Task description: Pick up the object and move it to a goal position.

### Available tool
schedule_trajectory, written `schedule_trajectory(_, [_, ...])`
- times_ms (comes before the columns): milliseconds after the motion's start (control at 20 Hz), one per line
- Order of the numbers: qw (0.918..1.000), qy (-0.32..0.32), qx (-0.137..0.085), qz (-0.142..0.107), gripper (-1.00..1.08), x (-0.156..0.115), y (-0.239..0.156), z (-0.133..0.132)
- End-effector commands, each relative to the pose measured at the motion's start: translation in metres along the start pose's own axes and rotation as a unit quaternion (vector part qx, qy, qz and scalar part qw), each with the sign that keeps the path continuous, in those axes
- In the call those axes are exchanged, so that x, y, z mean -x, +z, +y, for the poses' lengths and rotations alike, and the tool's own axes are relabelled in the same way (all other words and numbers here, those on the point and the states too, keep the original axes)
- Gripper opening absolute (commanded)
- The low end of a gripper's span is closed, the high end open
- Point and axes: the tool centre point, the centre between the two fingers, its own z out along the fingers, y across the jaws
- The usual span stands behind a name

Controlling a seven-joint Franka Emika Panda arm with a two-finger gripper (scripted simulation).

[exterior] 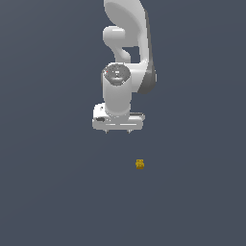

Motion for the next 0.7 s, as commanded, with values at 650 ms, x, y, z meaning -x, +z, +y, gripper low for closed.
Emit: schedule_trajectory(650, [0.9999, -0.003, -0.003, 0.012, 1.00, -0.055, 0.026, -0.042])
